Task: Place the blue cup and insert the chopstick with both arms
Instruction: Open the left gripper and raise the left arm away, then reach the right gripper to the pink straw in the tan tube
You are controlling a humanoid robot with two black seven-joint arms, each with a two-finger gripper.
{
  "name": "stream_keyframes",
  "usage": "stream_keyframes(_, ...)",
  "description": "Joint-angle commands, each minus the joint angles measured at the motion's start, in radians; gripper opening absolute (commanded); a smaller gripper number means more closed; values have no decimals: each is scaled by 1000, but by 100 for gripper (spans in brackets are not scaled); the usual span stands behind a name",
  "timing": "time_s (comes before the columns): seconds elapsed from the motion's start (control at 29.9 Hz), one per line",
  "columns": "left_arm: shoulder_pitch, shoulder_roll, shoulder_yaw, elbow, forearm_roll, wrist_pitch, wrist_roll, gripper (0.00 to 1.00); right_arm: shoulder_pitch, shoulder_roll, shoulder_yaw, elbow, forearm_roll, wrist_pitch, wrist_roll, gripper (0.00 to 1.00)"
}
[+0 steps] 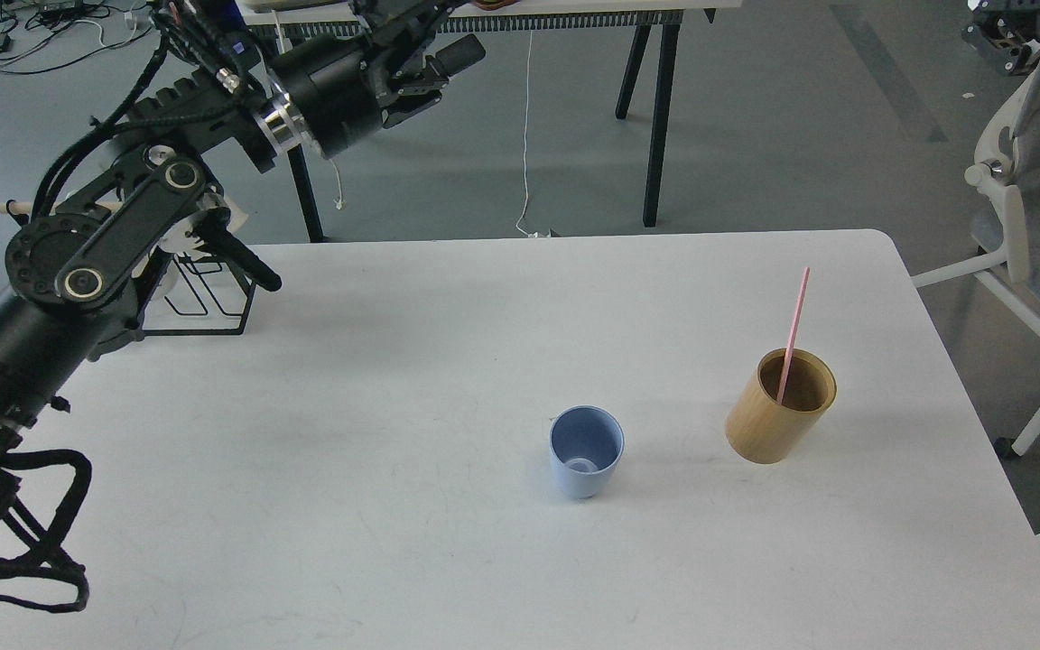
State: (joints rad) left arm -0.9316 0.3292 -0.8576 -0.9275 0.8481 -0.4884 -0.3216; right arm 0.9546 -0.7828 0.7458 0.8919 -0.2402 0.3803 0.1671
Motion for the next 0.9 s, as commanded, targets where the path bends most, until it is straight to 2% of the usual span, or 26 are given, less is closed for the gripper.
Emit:
stream_keyframes(0.0,1,2,0,119,-243,0,7,100,1,-41,-51,47,-160,-26,0,98)
stream_keyframes(0.13,-1,-7,-6,274,-472,0,4,100,0,-75,-77,85,-304,-34,2,98)
stream_keyframes(0.33,-1,14,-1,302,-822,0,21,100,-8,-108,-91,191,-559,-37,2,98)
stream_keyframes(0.5,-15,24,0,400,-836,0,50,100,-10,-125,-184,324,-844,-83,2,98)
stream_keyframes(0.64,-21,18,3,481,-839,0,61,100,-8,-116,-256,364,-981,-110,2,98)
stream_keyframes(0.77,-29,13,6,490,-839,0,59,100,-16,-113,-357,377,-1045,-133,2,98)
stream_keyframes(0.87,-29,14,6,489,-839,0,61,100,-19,-115,-428,395,-1100,-201,2,97)
